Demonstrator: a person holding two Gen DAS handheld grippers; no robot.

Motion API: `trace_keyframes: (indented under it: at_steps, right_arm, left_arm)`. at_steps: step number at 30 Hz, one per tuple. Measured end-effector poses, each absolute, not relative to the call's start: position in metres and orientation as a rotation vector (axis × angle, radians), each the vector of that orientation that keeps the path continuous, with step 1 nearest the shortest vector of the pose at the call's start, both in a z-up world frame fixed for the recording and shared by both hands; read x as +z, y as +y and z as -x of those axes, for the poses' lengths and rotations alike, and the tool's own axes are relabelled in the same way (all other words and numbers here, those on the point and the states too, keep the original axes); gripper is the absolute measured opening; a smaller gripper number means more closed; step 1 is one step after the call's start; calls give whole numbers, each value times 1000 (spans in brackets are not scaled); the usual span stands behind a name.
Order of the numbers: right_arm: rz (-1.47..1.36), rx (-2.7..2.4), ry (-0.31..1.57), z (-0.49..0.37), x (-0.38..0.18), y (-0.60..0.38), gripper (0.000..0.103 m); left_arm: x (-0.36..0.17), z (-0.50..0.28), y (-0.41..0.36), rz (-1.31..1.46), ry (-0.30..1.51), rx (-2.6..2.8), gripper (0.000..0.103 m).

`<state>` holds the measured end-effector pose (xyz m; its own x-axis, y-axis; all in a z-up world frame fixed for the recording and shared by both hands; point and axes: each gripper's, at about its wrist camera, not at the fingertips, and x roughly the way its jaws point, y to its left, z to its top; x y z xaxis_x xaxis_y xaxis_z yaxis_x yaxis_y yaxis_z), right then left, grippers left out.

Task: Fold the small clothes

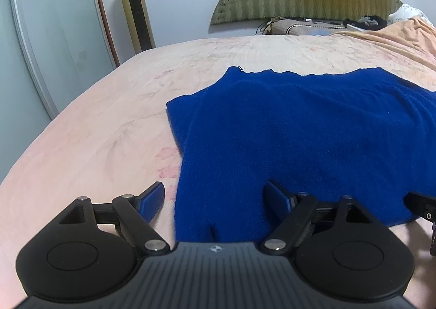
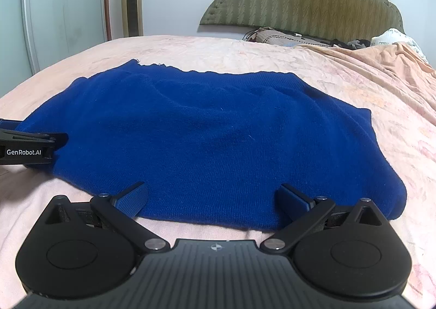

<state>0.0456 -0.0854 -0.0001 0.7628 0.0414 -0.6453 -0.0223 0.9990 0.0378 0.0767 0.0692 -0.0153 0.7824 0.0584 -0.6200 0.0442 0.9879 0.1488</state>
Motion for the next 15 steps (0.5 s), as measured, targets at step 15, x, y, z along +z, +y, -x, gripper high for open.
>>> trace_keyframes:
  at_steps: [15]
  right_arm:
    - [-43,34,717,-45,2,-86,103]
  left_arm:
    - [16,-89,96,-148,628,-8,86]
